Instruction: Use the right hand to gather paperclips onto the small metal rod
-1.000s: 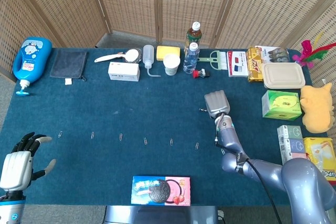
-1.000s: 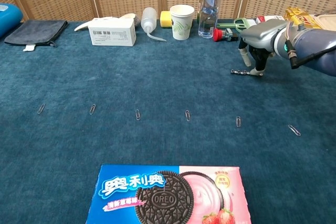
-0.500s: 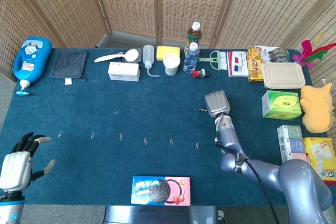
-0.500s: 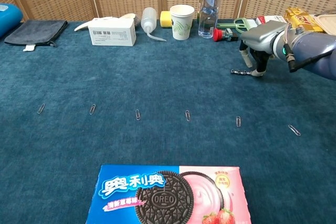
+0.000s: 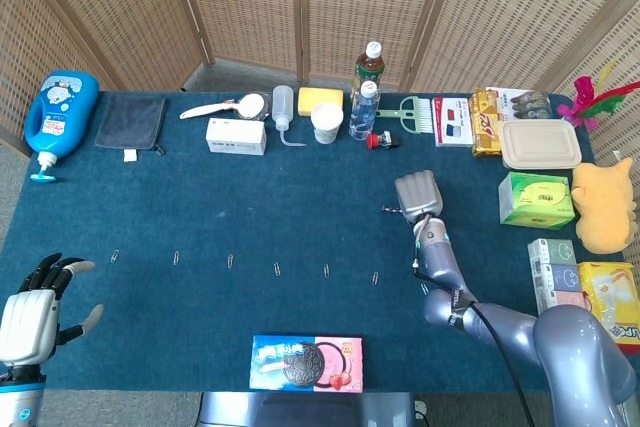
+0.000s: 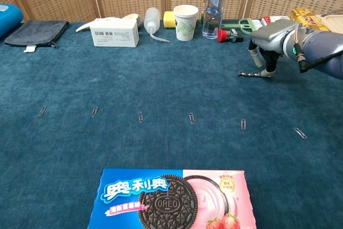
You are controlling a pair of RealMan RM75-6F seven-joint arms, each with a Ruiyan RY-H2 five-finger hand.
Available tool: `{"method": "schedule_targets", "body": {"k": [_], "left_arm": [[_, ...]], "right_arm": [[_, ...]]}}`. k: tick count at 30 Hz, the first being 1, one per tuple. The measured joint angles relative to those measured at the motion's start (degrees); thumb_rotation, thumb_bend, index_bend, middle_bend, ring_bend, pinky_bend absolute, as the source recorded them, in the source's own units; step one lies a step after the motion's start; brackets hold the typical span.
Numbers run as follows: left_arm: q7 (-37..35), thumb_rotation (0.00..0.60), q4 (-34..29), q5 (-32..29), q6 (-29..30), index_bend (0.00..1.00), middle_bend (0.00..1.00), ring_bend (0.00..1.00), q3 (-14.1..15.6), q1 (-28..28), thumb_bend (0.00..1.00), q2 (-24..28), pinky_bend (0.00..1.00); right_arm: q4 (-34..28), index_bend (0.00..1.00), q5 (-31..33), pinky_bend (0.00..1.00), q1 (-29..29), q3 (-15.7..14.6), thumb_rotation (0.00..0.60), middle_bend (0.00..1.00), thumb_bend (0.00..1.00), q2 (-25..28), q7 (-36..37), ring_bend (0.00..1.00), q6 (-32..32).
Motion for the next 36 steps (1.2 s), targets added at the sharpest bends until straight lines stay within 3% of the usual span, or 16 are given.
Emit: {"method": "schedule_targets", "body": {"k": [7,23,36], "left_arm": [[0.2,0.6,-0.1,0.3,-0.1,0.29,0.26,0.13,-0.2,-0.3,0.39,-0.1,0.22],[-0.2,0.6,0.1,0.1,0.0,0.28,0.26,0.13,0.0,0.0,0.39,0.0,0.22],[-0.4,0.6,0.5,0.0,0.0,0.28,0.26,0.13,0.1,0.1,0.39,-0.2,0.22]], "right_arm": [[-2.7,0.52,0.8,0.52,-0.3,0.8,0.6,0.7,0.3,0.3,-1.0,0.77,1.1],[3.0,0.52,1.3,0.52,-0.3,1.1,0.6,0.7,0.3,-2.1,-1.8,0.77,-1.1],[2.4,0.53,3.8,0.52,0.3,1.9,0.6,0.71,0.3,-1.9,-4.1,0.77,-1.9]]}}
